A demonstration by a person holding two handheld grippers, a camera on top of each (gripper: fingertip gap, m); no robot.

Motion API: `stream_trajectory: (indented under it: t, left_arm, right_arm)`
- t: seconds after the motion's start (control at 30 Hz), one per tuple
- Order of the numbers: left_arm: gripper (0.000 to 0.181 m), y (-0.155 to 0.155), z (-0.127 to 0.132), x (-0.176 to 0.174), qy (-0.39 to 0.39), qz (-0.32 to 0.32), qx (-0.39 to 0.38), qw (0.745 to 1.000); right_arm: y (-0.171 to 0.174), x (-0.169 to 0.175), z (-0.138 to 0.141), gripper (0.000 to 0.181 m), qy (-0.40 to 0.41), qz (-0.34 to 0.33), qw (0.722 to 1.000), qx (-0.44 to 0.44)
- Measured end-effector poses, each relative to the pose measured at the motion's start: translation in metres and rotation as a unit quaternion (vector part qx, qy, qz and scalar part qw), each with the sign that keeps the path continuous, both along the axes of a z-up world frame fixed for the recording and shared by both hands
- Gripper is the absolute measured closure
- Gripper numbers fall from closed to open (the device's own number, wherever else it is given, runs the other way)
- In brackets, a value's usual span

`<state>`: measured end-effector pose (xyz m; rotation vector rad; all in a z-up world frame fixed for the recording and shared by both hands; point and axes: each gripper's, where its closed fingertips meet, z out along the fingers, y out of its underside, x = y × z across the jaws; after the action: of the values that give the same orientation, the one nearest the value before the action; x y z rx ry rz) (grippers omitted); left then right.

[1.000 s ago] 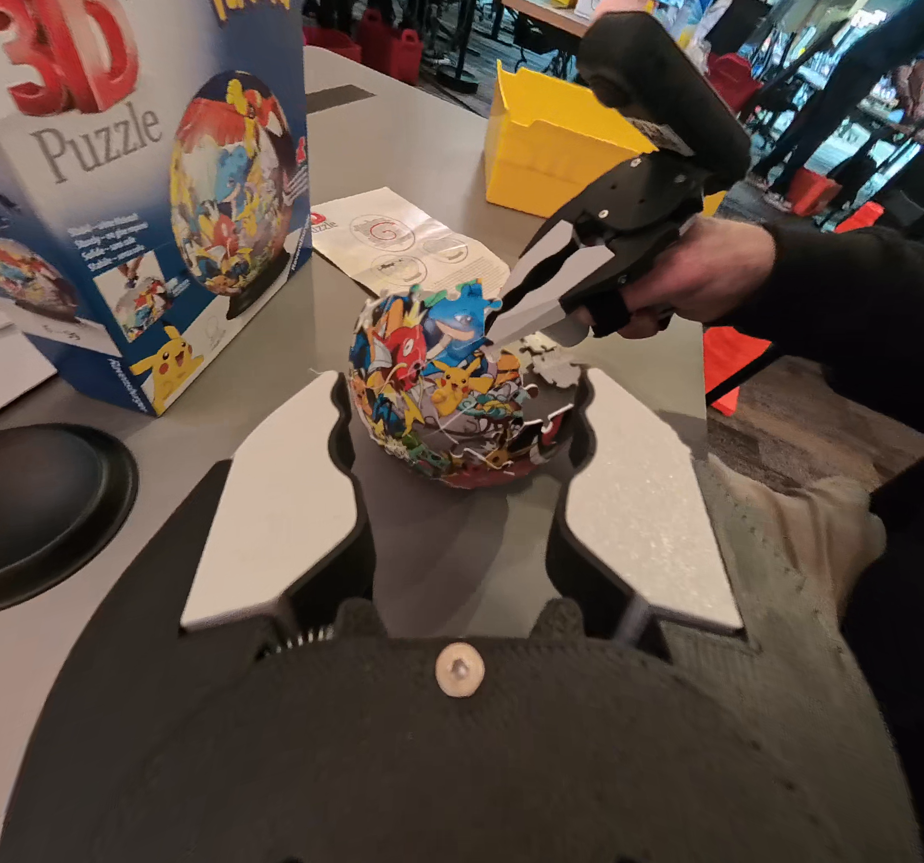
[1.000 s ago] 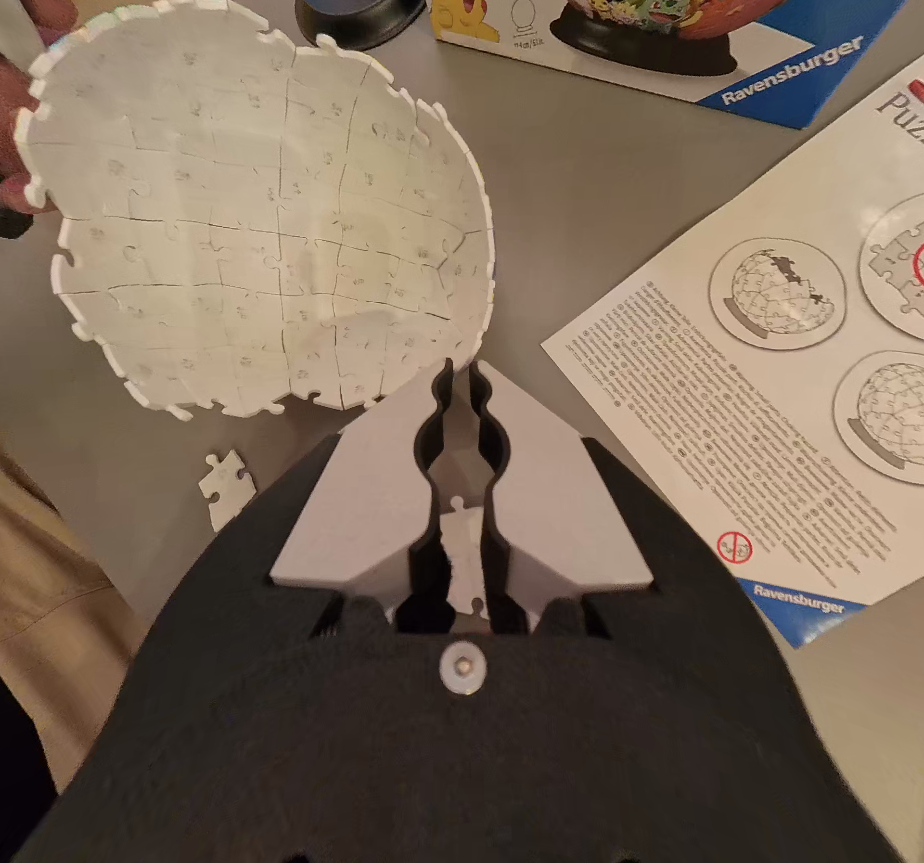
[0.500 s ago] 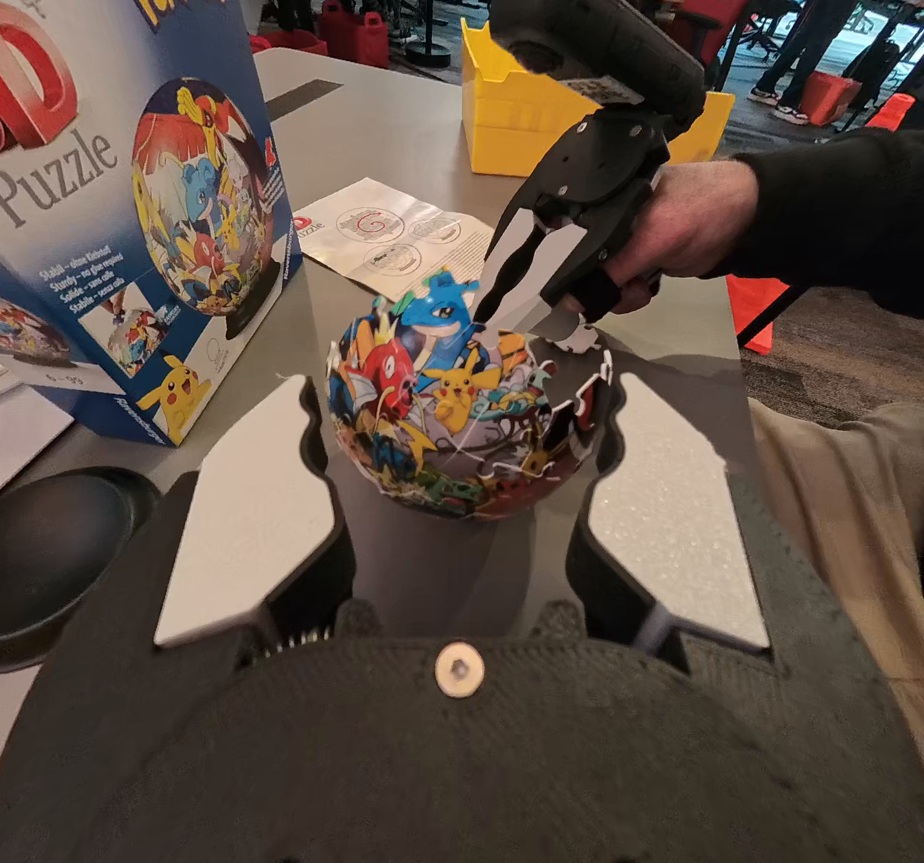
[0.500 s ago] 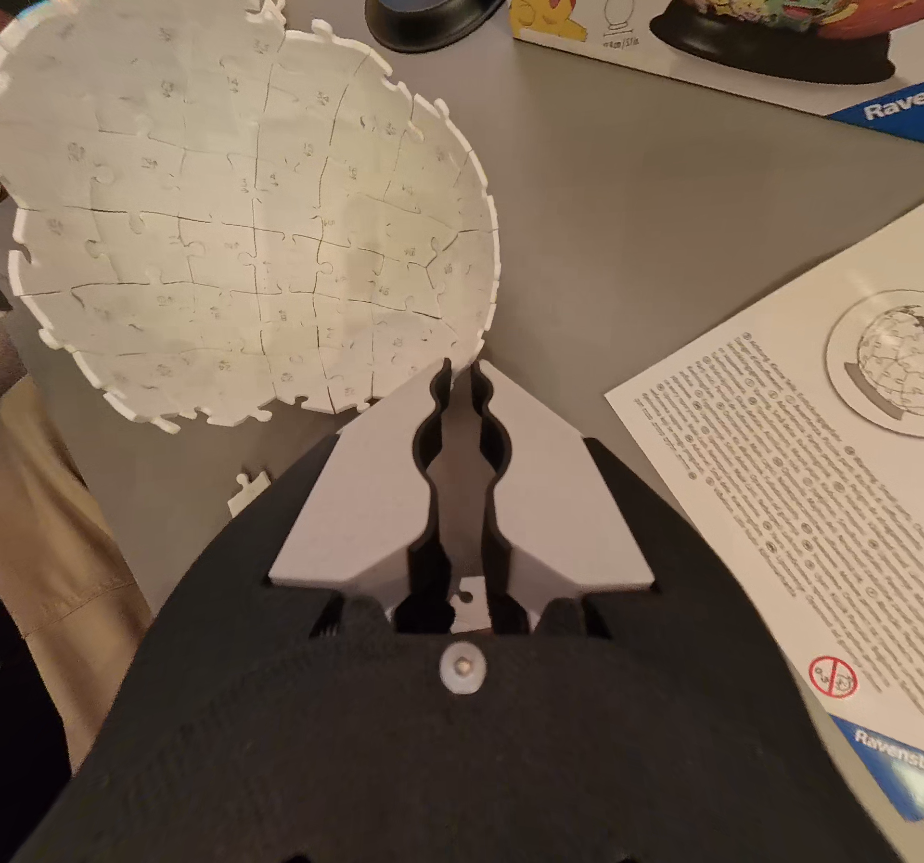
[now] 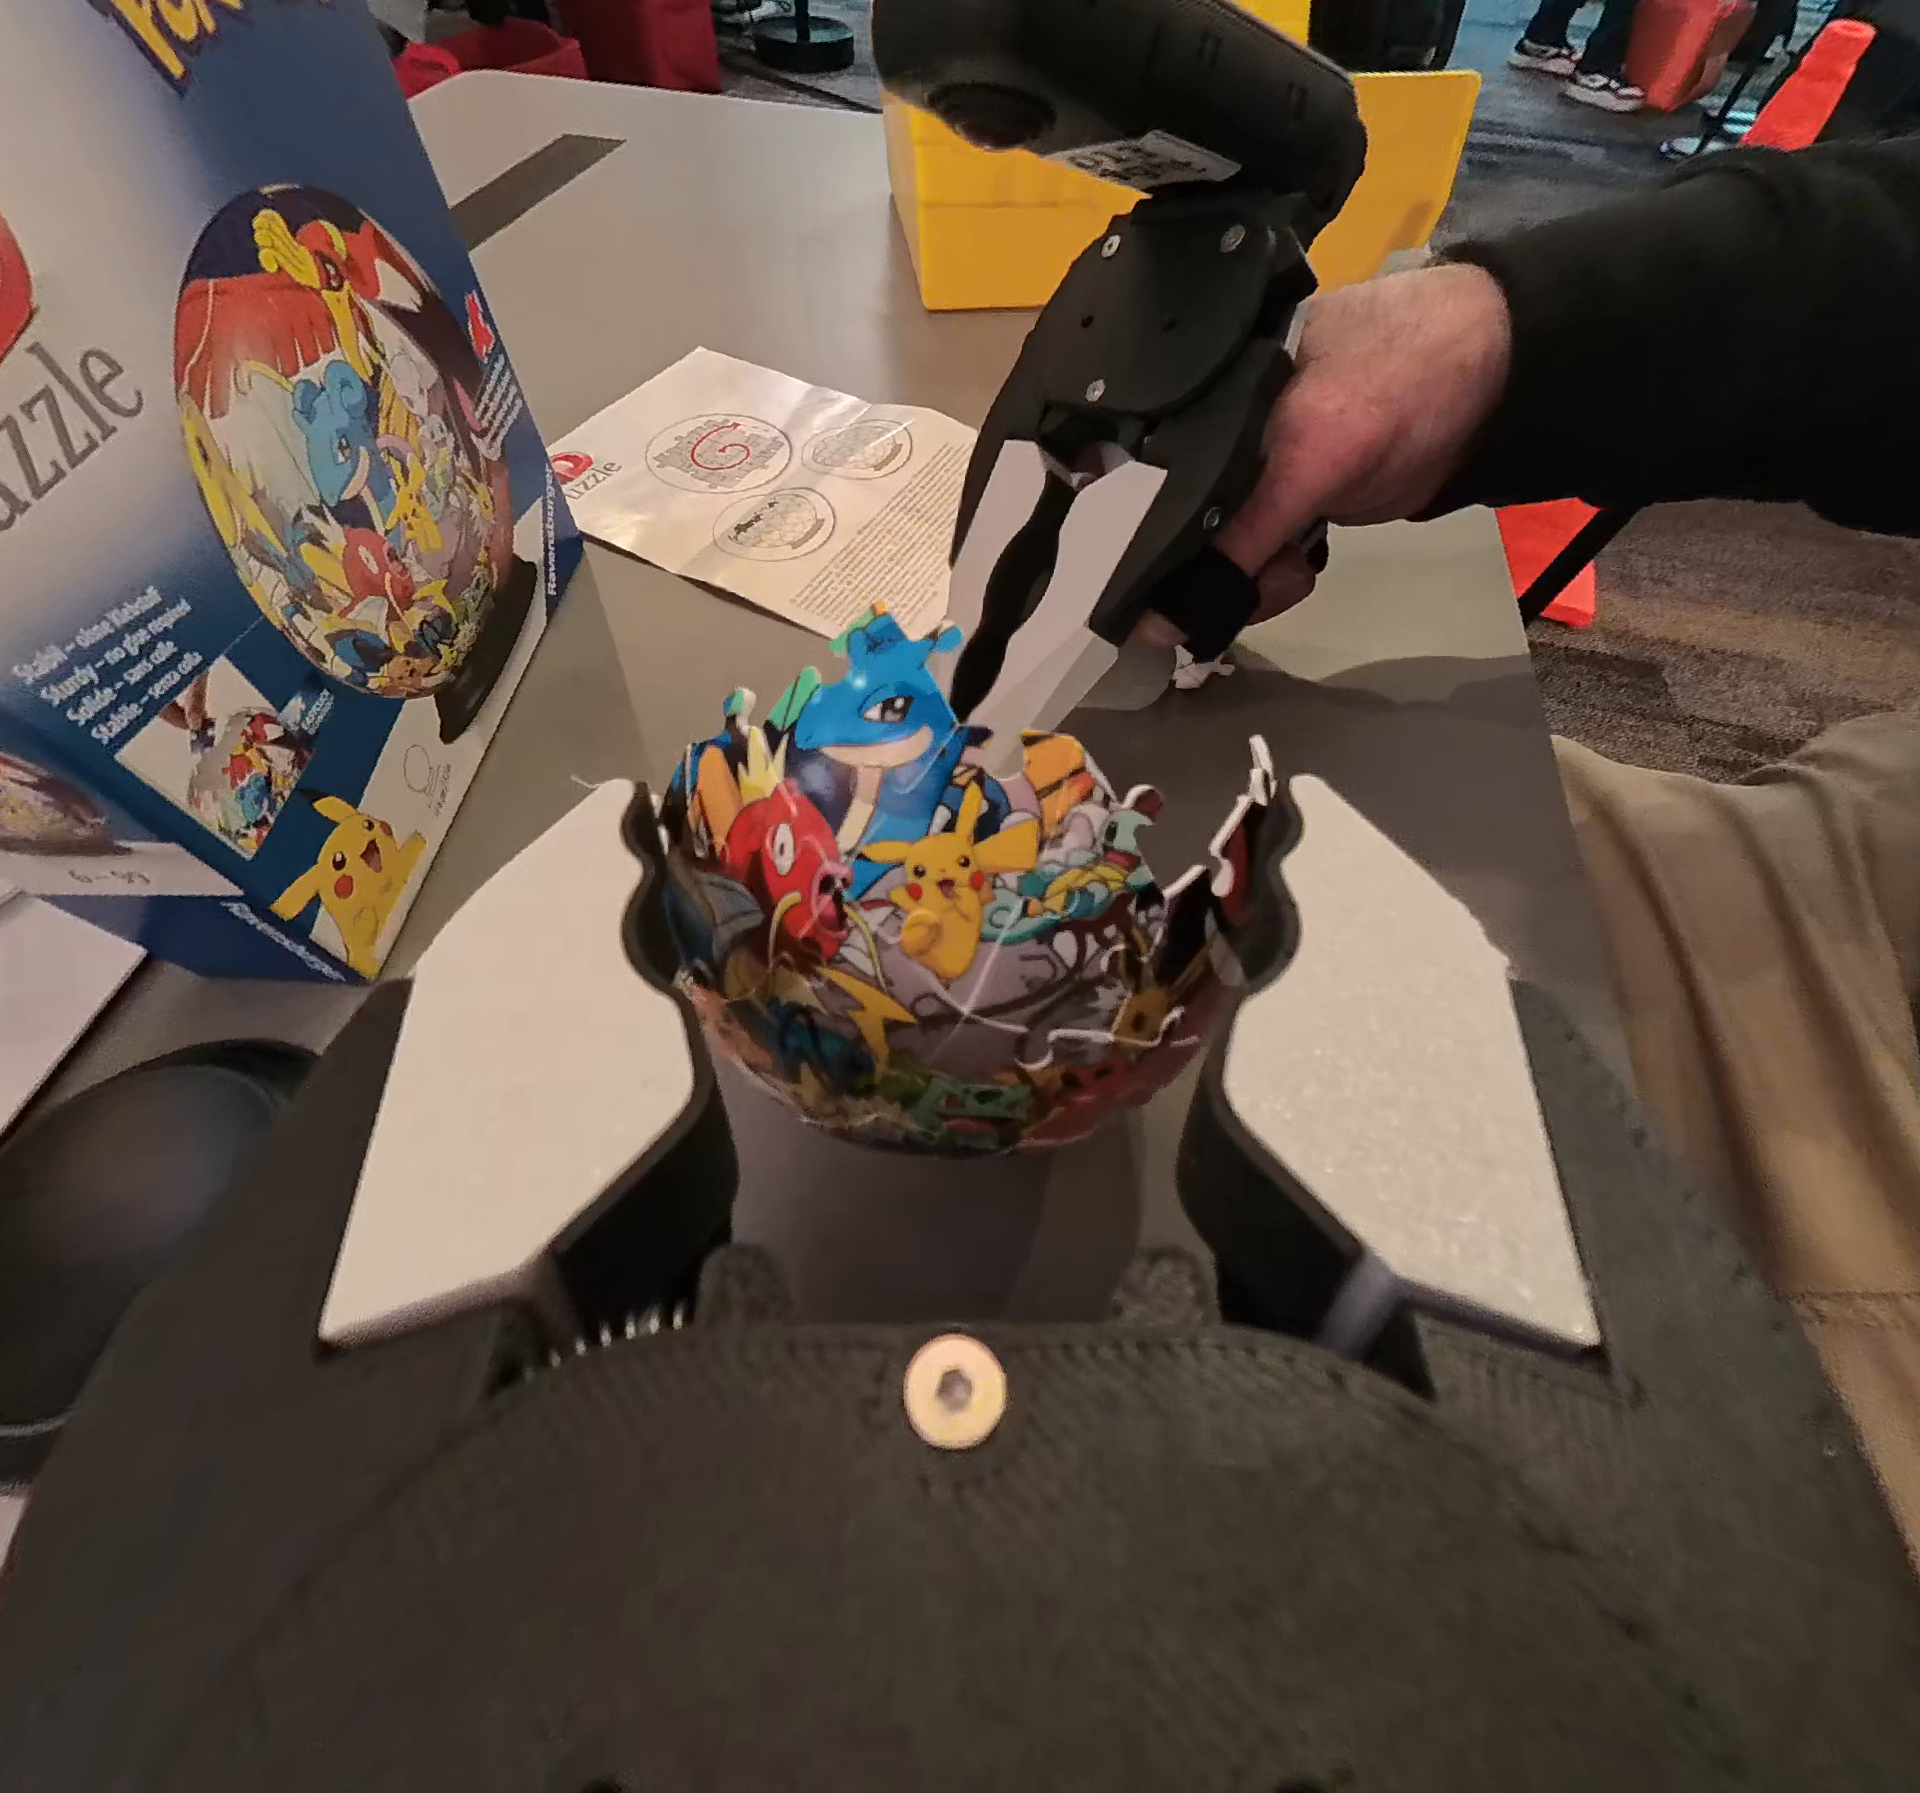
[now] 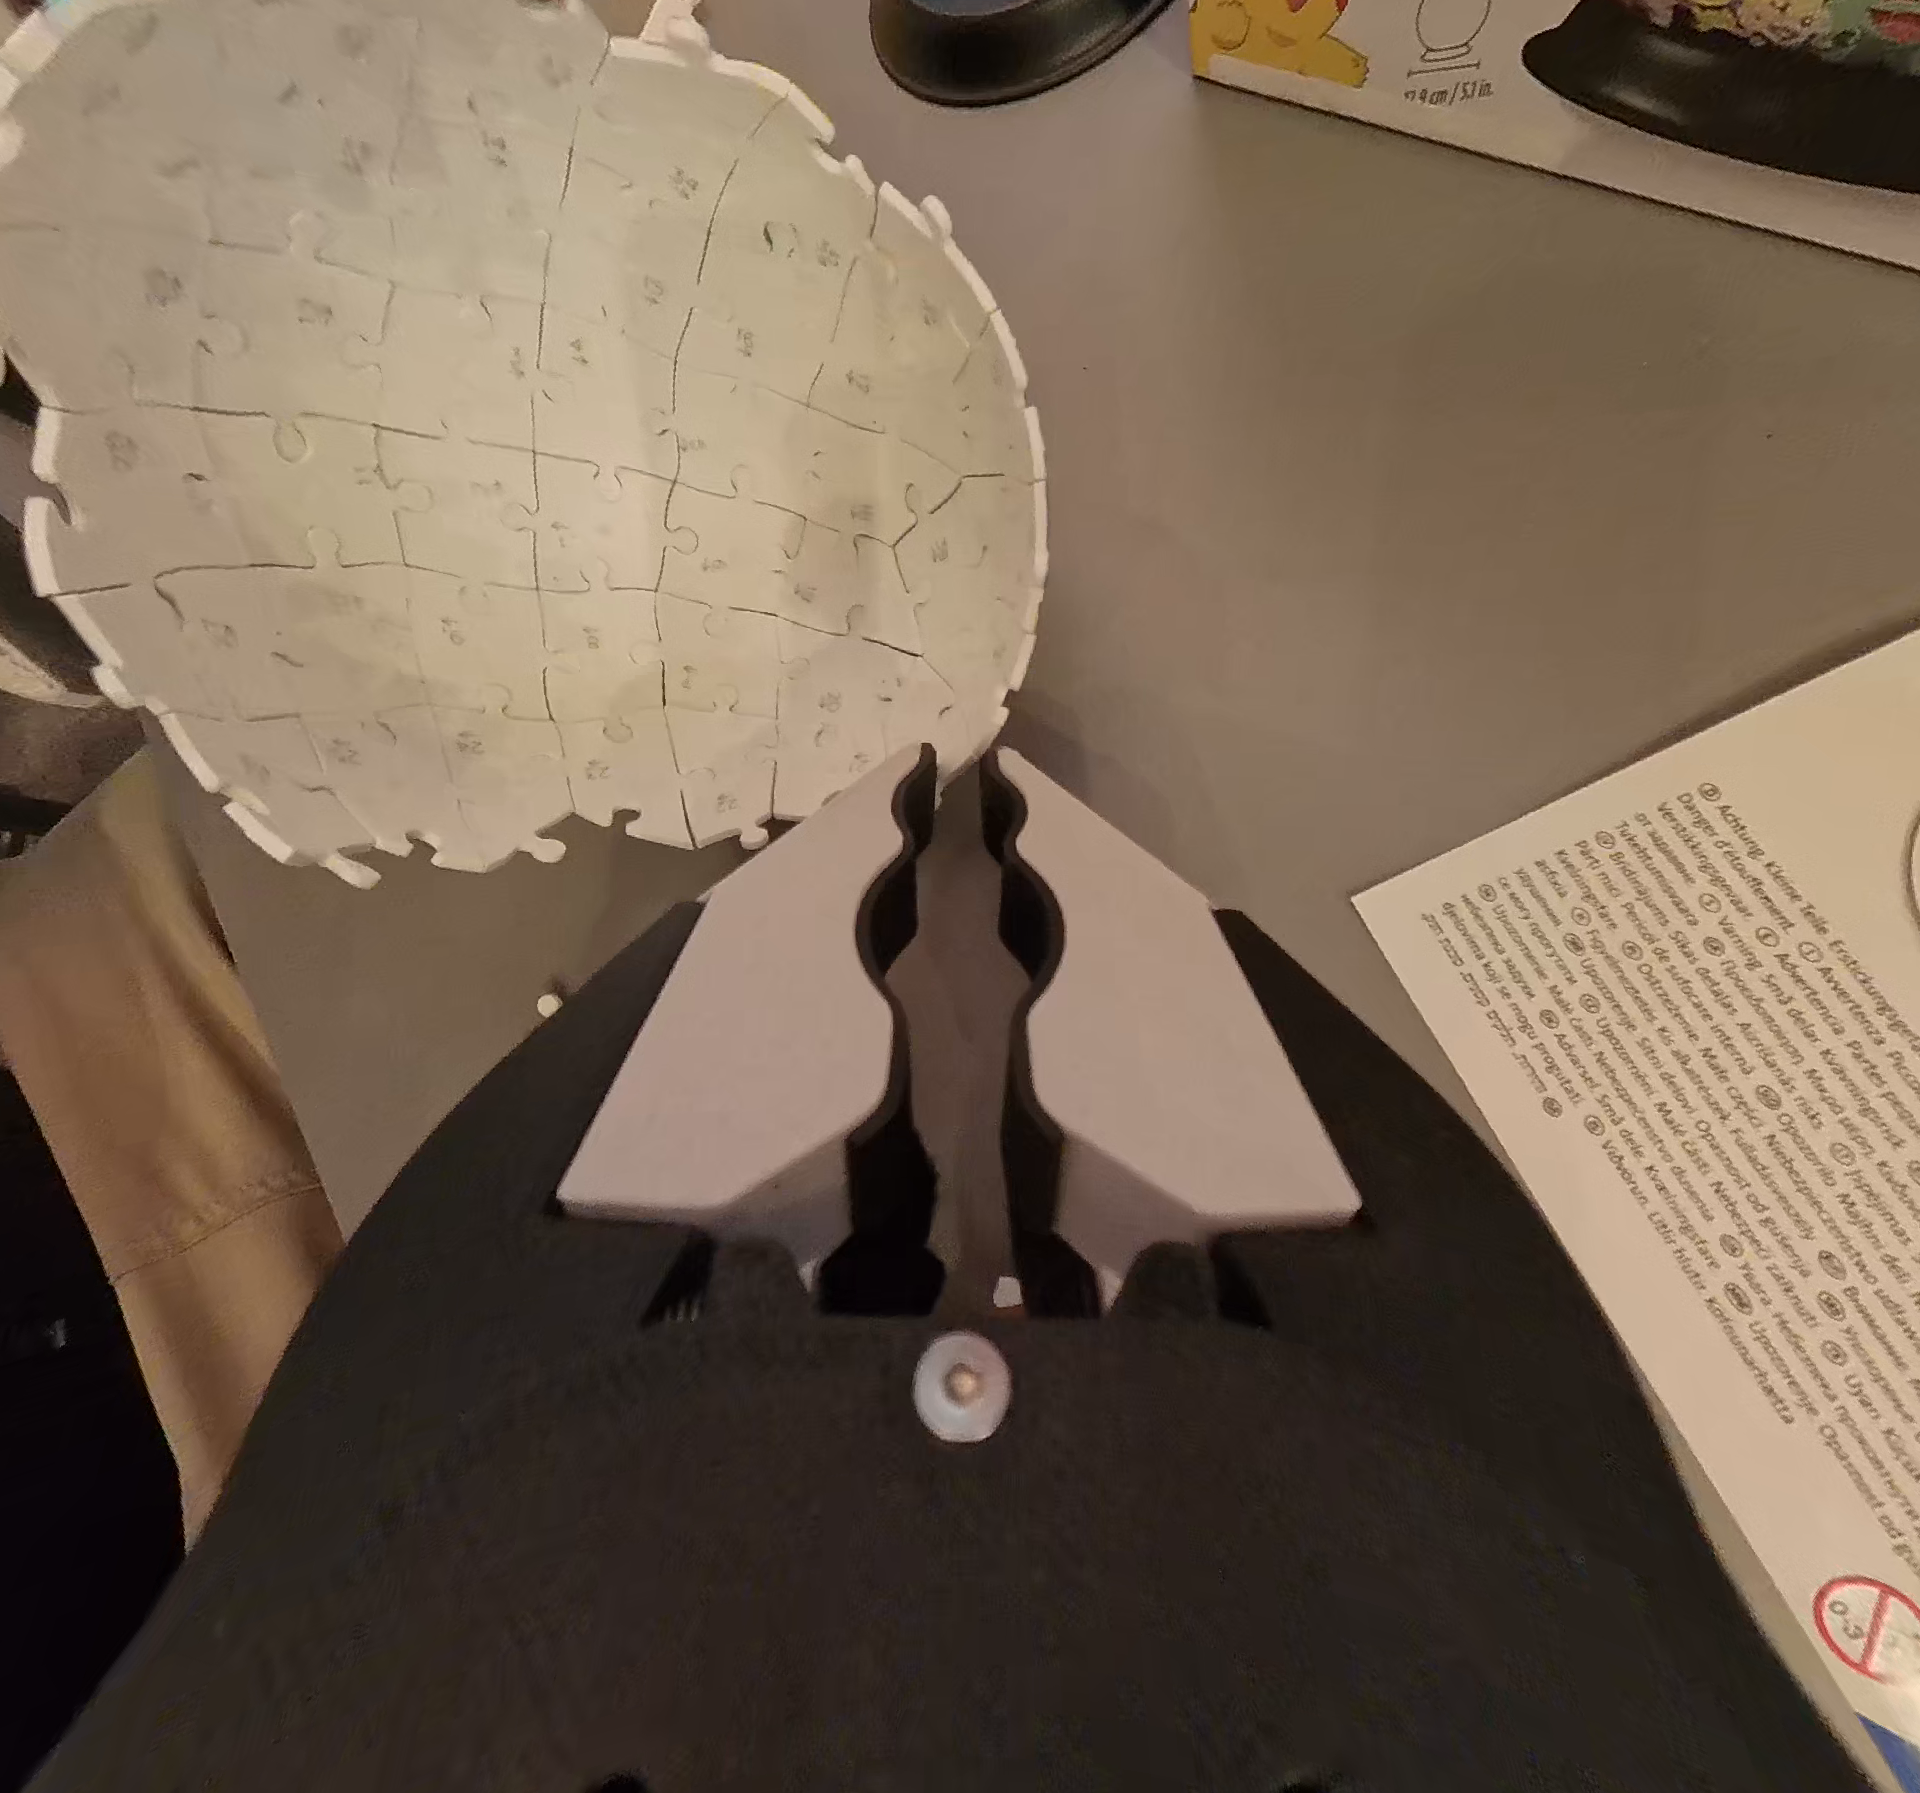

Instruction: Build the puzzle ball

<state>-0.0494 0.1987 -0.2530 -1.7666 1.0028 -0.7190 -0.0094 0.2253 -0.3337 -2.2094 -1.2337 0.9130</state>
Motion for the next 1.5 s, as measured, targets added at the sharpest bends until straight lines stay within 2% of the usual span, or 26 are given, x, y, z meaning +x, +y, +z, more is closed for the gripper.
stream_trajectory:
  t: [0.57,1.03,1.5]
  left_arm:
    - [0.076,0.003,0.003,0.018,0.081,-0.076,0.024,0.994]
    - [0.083,0.002,0.002,0.036,0.165,-0.146,0.037,0.975]
    - [0.083,0.007,0.001,0.043,0.188,-0.157,0.049,0.968]
  right_arm:
    - [-0.004,0.000,-0.010,0.168,0.001,0.020,0.999,-0.034]
    - [-0.003,0.004,-0.011,0.166,0.000,0.026,0.999,-0.042]
    - [0.003,0.020,-0.009,0.156,-0.019,0.020,0.999,-0.028]
